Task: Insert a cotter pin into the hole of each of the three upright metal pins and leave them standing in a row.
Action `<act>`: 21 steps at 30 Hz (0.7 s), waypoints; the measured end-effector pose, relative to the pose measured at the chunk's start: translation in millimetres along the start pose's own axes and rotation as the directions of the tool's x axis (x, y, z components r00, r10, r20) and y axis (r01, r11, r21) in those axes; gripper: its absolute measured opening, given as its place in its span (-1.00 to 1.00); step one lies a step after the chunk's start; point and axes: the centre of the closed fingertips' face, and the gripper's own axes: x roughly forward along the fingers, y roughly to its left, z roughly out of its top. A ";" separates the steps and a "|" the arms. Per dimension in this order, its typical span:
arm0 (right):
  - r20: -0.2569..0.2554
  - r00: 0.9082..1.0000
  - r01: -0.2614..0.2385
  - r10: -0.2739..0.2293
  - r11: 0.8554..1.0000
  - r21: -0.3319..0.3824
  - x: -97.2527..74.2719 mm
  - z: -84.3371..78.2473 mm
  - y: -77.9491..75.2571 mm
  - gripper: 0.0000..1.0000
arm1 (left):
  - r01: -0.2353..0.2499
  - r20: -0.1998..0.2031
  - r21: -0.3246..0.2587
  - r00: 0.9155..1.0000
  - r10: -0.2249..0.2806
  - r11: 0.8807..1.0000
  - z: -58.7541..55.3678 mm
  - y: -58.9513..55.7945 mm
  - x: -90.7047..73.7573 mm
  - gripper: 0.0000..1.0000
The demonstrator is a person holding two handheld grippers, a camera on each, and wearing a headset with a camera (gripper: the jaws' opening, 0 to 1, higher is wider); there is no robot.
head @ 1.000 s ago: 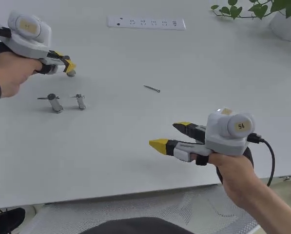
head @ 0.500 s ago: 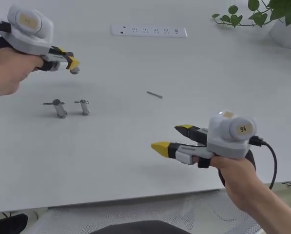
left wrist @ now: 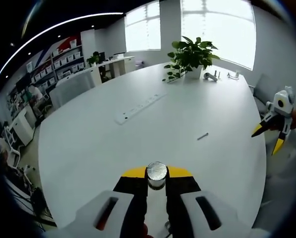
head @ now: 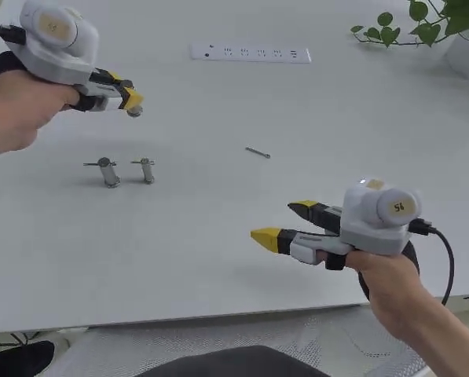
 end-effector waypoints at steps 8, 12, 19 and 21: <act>-0.001 1.000 -0.009 0.009 1.000 -0.006 0.5 -1.5 4.8 0.27 | 0.031 0.011 0.025 0.999 -0.031 0.999 2.5 -25.7 -13.2 -0.78; -0.001 1.000 -0.010 0.010 1.000 -0.007 -0.1 -1.8 4.6 0.27 | 0.044 0.015 0.037 0.999 -0.044 0.998 2.6 -38.1 -18.8 -0.78; -0.003 1.000 -0.014 0.014 1.000 -0.007 -1.2 -3.6 5.7 0.27 | 0.073 0.016 0.045 0.997 -0.073 0.996 -0.7 -59.9 -26.0 -0.78; -0.004 1.000 -0.014 0.014 1.000 -0.008 -1.6 -3.7 5.9 0.27 | 0.079 0.019 0.050 0.997 -0.080 0.996 -1.7 -67.2 -28.4 -0.78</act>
